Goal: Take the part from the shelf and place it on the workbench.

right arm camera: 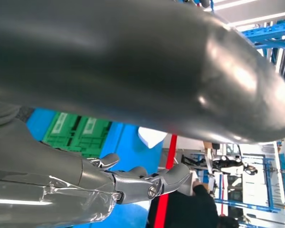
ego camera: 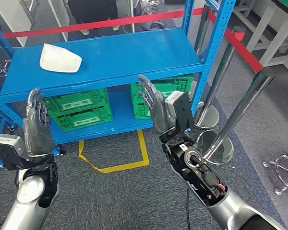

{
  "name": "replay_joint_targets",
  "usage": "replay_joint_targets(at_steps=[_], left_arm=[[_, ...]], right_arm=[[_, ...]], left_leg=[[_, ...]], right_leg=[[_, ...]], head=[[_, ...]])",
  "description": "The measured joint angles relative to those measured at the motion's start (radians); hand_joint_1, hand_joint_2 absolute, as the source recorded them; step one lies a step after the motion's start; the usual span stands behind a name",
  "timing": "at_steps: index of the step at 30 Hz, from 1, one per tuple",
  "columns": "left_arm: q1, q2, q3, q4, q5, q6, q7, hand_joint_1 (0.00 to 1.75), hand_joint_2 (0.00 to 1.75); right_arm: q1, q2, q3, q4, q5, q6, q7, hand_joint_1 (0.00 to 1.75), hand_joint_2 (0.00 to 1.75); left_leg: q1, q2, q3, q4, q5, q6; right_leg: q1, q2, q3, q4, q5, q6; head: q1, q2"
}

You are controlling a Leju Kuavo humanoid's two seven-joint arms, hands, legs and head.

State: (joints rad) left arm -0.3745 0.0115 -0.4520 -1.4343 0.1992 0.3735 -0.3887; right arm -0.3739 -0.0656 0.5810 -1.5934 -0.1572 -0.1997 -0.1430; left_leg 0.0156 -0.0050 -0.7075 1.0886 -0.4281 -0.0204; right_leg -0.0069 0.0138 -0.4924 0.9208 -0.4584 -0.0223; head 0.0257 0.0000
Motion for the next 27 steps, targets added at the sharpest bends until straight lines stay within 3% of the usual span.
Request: replay_joint_targets(at_steps=[1,3,7,8,11,12,13,14,16,18,21,24,27], left_arm=[[-0.001,0.0,0.0,0.0,0.0,0.0,0.0,0.0,0.0],[-0.002,0.0,0.0,0.0,0.001,0.0,0.0,0.0,0.0],[-0.005,-0.001,-0.001,0.0,0.001,0.0,0.0,0.0,0.0],[-0.006,-0.002,-0.001,0.0,0.002,0.0,0.0,0.0,0.0],[-0.006,-0.002,-0.004,0.0,0.007,-0.001,-0.004,0.0,0.0],[-0.005,-0.002,-0.005,0.001,0.008,-0.001,-0.006,0.0,0.0],[-0.005,-0.002,-0.006,0.002,0.008,0.0,-0.008,0.0,0.0],[-0.004,-0.002,-0.006,0.004,0.008,0.0,-0.011,0.0,0.0],[-0.005,-0.002,-0.007,0.005,0.008,0.001,-0.014,0.0,0.0],[-0.005,-0.002,-0.007,0.006,0.008,0.002,-0.016,0.0,0.0],[-0.004,-0.002,-0.008,0.007,0.008,0.003,-0.017,0.0,0.0],[-0.006,-0.002,-0.01,0.008,0.008,0.004,-0.018,0.0,0.0],[-0.005,-0.002,-0.01,0.008,0.008,0.004,-0.018,0.0,0.0]], right_arm=[[0.0,0.0,0.0,0.0,0.0,0.0,0.0,0.0,0.0],[0.0,0.0,0.0,0.0,0.0,-0.001,0.002,0.0,0.0],[-0.001,0.0,-0.001,-0.001,0.0,-0.002,0.003,0.0,0.0],[-0.002,0.0,-0.002,-0.002,0.0,-0.002,0.003,0.0,0.0],[0.002,0.0,-0.002,-0.003,0.0,-0.002,0.002,0.0,0.0],[0.005,0.0,-0.002,-0.003,0.0,-0.003,0.002,0.0,0.0],[0.007,0.0,-0.003,-0.003,0.0,-0.003,0.002,0.0,0.0],[0.007,0.0,-0.003,-0.003,0.0,-0.003,0.001,0.0,0.0],[0.007,0.0,-0.003,-0.003,0.0,-0.003,0.0,0.0,0.0],[0.007,0.0,-0.003,-0.003,0.0,-0.003,-0.001,0.0,0.0],[0.007,0.0,-0.003,-0.003,0.0,-0.004,-0.002,0.0,0.0],[0.006,0.0,-0.003,-0.003,0.0,-0.004,-0.002,0.0,0.0],[0.007,0.0,-0.003,-0.003,0.0,-0.004,-0.001,0.0,0.0]], left_leg=[[-0.001,0.001,0.022,-0.071,0.045,0.003],[-0.006,0.002,0.049,-0.151,0.089,0.013],[-0.006,0.001,0.074,-0.162,0.078,0.039],[-0.006,0.001,0.084,-0.163,0.074,0.044],[-0.007,0.0,0.102,-0.164,0.057,0.052],[-0.007,-0.001,0.107,-0.163,0.05,0.051],[-0.008,-0.002,0.115,-0.163,0.043,0.051],[-0.008,-0.003,0.124,-0.162,0.036,0.049],[-0.008,-0.004,0.143,-0.161,0.022,0.044],[-0.009,-0.004,0.147,-0.16,0.015,0.038],[-0.012,-0.004,0.139,-0.153,0.011,0.029],[-0.013,-0.003,0.142,-0.156,0.01,0.035],[-0.013,-0.002,0.148,-0.165,0.01,0.035]], right_leg=[[0.001,0.001,0.011,0.001,-0.011,0.005],[0.002,0.003,0.023,0.001,-0.027,0.017],[0.0,-0.001,0.025,0.031,-0.049,0.039],[-0.001,-0.003,0.005,0.074,-0.065,0.043],[-0.003,-0.007,-0.114,0.274,-0.139,0.048],[-0.003,-0.007,-0.144,0.306,-0.15,0.048],[-0.003,-0.007,-0.157,0.3,-0.139,0.048],[-0.003,-0.007,-0.152,0.257,-0.102,0.047],[-0.002,-0.006,-0.116,0.123,0.003,0.041],[0.004,-0.006,-0.092,0.033,0.052,0.032],[0.008,-0.004,-0.085,0.018,0.056,0.02],[0.006,0.001,-0.083,0.017,0.055,0.024],[0.006,0.002,-0.083,0.017,0.053,0.021]], head=[[-0.004,0.0],[-0.009,0.0],[-0.005,0.0],[0.0,0.0],[0.014,0.0],[0.018,0.0],[0.022,0.0],[0.027,0.0],[0.035,0.0],[0.039,0.0],[0.04,0.0],[0.03,0.0],[0.022,0.0]])
